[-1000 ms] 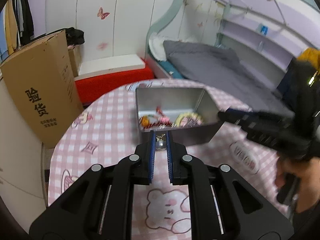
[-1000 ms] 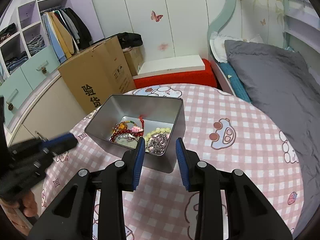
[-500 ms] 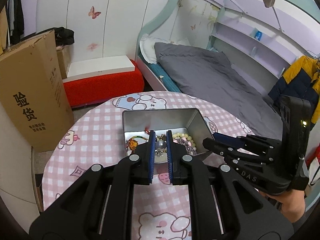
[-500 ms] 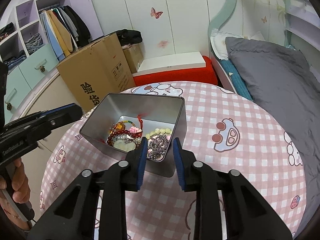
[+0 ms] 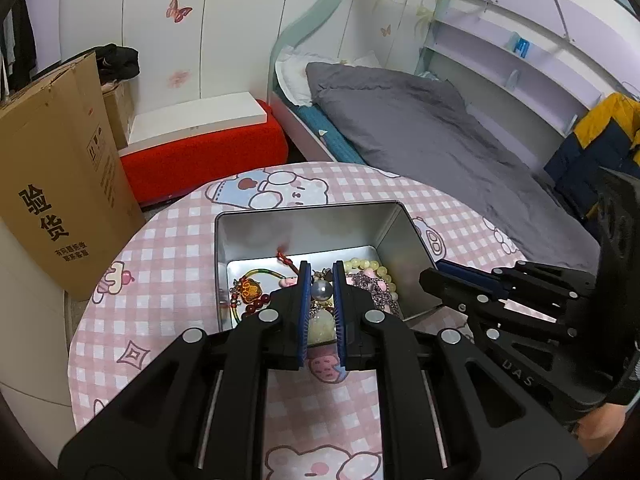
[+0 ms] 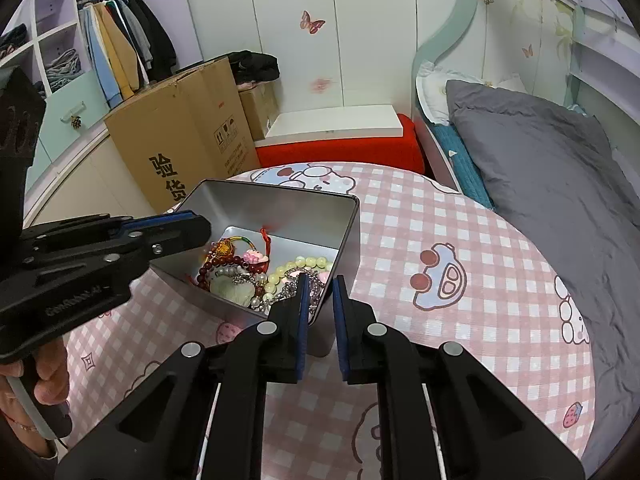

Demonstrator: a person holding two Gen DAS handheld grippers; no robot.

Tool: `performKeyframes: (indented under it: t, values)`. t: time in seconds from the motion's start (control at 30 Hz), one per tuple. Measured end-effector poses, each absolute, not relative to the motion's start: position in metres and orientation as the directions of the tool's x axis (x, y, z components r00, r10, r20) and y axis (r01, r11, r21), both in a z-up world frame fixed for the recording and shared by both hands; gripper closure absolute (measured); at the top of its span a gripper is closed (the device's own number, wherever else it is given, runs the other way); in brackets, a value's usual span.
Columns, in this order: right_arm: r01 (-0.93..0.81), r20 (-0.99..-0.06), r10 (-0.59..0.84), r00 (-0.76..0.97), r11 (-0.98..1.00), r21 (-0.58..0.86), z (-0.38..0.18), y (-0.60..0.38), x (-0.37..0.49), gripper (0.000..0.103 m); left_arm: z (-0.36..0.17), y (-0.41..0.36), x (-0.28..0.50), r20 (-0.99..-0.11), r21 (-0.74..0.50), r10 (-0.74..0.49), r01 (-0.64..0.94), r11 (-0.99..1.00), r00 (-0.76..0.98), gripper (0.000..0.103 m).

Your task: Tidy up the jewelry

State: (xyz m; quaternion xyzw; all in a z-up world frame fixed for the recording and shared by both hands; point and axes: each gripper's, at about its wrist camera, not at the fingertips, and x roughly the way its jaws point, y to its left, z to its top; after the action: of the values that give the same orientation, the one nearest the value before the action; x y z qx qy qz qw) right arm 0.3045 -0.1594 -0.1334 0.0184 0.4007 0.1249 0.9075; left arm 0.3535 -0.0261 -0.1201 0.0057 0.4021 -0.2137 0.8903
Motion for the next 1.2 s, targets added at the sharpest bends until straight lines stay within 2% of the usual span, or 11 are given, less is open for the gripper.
performKeyframes:
  t: [0.63,0.7,0.73,0.77,0.8,1.03,1.1,1.2]
  values:
    - [-0.211,-0.725,0.24,0.646,0.968,0.132,-0.133,-0.159,0.304,0.093,-0.124,-0.025,0.353,-0.744,-0.142,-0.334,0.352,0.925,0.579,0.091]
    - [-0.211,-0.725,0.241,0.646,0.968,0.133,-0.133,-0.159,0.304,0.093,-0.123,-0.024,0.352,-0.745,-0.139,-0.33,0.349,0.927,0.58,0.085]
    - [-0.21,-0.725,0.24,0.645,0.969,0.133,-0.134,-0.159,0.304,0.093,-0.122,-0.023,0.351,-0.743,-0.137,-0.327,0.345,0.928,0.584,0.068]
    - [-0.21,-0.725,0.239,0.646,0.969,0.133,-0.134,-0.159,0.304,0.093,-0.119,-0.021,0.348,-0.733,-0.135,-0.322,0.335,0.932,0.6,0.041]
    - [-0.21,-0.724,0.239,0.647,0.969,0.132,-0.134,-0.159,0.303,0.093,-0.116,-0.019,0.345,-0.718,-0.138,-0.322,0.328,0.935,0.617,0.037]
    - [-0.194,-0.692,0.237,0.682,0.971,0.142,-0.117,-0.166,0.292,0.092,-0.094,-0.01,0.323,-0.682,-0.117,-0.301,0.307,0.944,0.666,0.037]
    - [-0.196,-0.683,0.24,0.69,0.97,0.142,-0.11,-0.166,0.285,0.092,-0.086,-0.008,0.315,-0.674,-0.095,-0.276,0.29,0.952,0.685,0.034]
    - [-0.197,-0.656,0.237,0.716,0.971,0.136,-0.095,-0.165,0.27,0.084,-0.073,-0.005,0.298,-0.651,-0.051,-0.236,0.269,0.962,0.721,0.029]
